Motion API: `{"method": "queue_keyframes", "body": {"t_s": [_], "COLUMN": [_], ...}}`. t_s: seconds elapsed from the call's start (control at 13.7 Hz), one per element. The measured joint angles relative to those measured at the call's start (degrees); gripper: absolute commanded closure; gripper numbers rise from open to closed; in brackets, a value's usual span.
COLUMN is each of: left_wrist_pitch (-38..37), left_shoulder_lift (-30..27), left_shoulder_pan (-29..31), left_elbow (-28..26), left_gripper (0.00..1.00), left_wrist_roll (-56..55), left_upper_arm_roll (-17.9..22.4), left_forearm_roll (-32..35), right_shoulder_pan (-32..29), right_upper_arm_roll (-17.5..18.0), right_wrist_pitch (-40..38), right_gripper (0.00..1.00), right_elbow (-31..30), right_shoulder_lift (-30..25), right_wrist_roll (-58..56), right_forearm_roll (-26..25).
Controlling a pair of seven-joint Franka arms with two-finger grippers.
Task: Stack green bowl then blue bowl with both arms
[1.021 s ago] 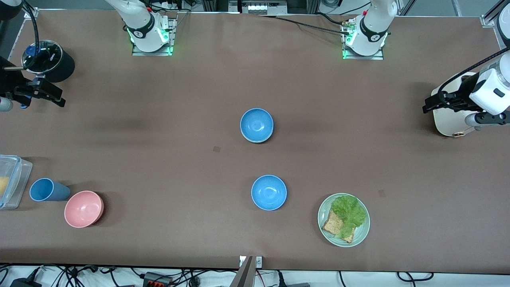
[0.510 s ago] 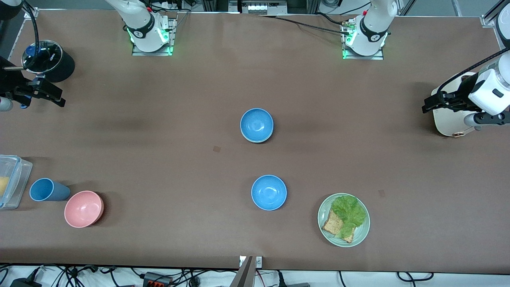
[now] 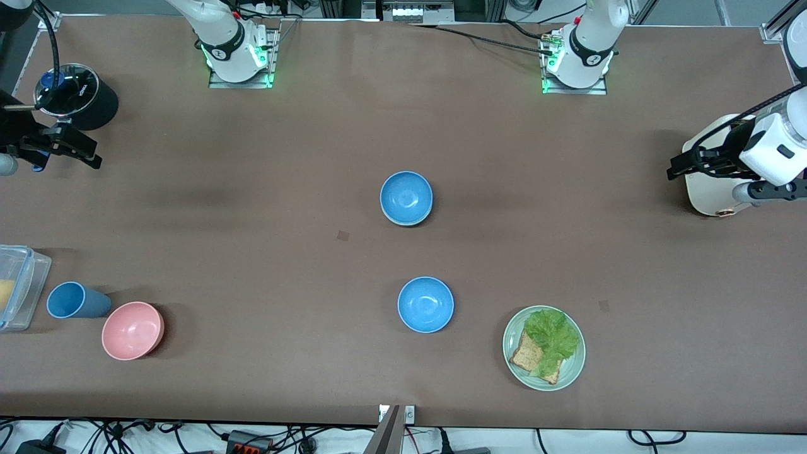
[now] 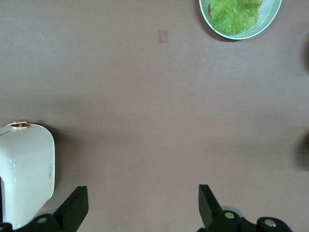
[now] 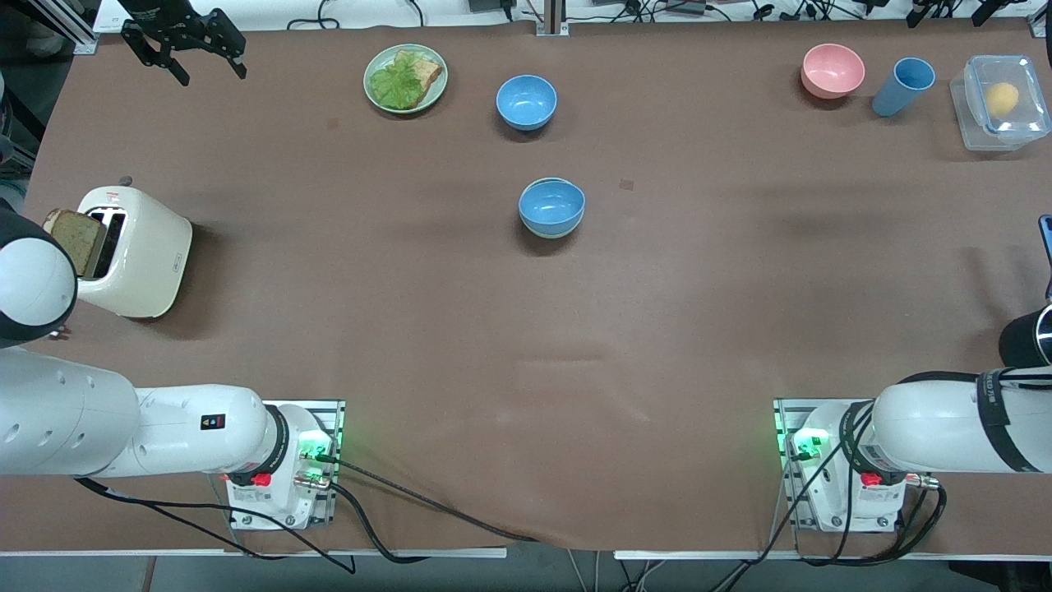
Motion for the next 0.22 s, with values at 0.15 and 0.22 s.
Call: {"method": "queue_keyframes", "body": {"t_s": [0.15, 0.22], "left_wrist_pitch": [0.0, 0.0], "left_shoulder_lift": [0.0, 0.0], "left_shoulder_pan": [0.0, 0.0], "left_elbow": [0.0, 0.0], "left_gripper": [0.00, 0.00], "left_wrist_roll": [0.0, 0.0], "left_upper_arm_roll": [0.2, 0.2], "left_forearm_roll": [0.0, 0.0], "right_shoulder_pan": [0.0, 0.0], "right_upper_arm_roll": [-0.1, -0.1], "right_wrist_pitch": [-0.1, -0.1], "right_gripper": [0.00, 0.00], "right_elbow": [0.0, 0.0], "right_shoulder_lift": [-0.2, -0.3], "right_wrist_roll": [0.0, 0.0], "right_forearm_roll": [0.0, 0.0]}}
